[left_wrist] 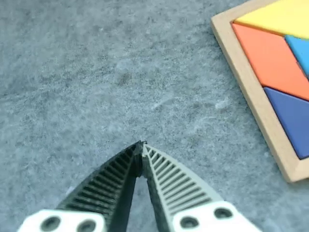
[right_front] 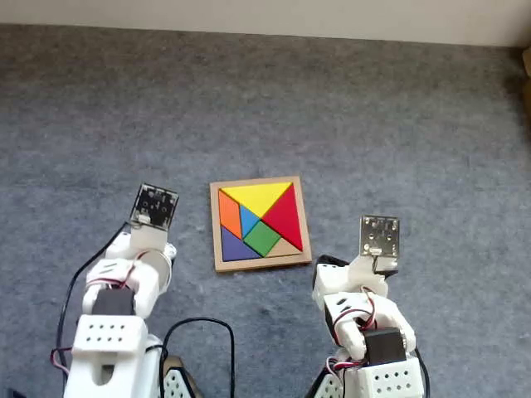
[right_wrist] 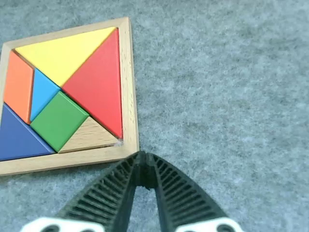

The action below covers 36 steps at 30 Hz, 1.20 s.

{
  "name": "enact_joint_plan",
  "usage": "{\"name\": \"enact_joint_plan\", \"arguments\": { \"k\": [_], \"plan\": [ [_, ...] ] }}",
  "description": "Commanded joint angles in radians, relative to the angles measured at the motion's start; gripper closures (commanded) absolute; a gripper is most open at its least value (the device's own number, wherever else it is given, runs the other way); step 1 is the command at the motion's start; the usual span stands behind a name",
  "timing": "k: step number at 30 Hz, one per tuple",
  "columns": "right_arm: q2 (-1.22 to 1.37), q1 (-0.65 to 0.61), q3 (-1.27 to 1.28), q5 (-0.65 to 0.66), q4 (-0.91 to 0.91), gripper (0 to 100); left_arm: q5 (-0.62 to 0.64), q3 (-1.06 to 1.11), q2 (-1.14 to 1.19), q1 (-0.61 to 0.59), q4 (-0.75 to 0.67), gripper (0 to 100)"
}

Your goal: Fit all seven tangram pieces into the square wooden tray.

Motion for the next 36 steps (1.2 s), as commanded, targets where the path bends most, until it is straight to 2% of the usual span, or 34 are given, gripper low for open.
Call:
{"name": "enact_joint_plan", "arguments": {
  "k": [1,6,10,14,19,20,36],
  "plan": [
    [0.007,0.016,0.136,0.011,0.008,99.5,0.006,0.062,-0.147,0.031,-0.017,99],
    [0.007,0.016,0.136,0.011,0.008,99.5,0.009,0.173,-0.361,0.035,-0.074,99],
    [0.007,0.016,0.136,0.011,0.008,99.5,0.009,0.171,-0.495,0.031,0.018,99],
    [0.007,0.016,0.136,0.011,0.008,99.5,0.009,0.168,-0.545,0.031,0.215,99],
    [0.007,0.016,0.136,0.011,0.008,99.5,0.006,0.163,-0.559,0.031,0.657,99],
    [0.007,0.016,0.136,0.011,0.008,99.5,0.006,0.16,-0.57,0.031,0.677,99],
    [0.007,0.016,0.136,0.011,0.008,99.5,0.006,0.162,-0.619,0.031,0.674,99]
  ]
}}
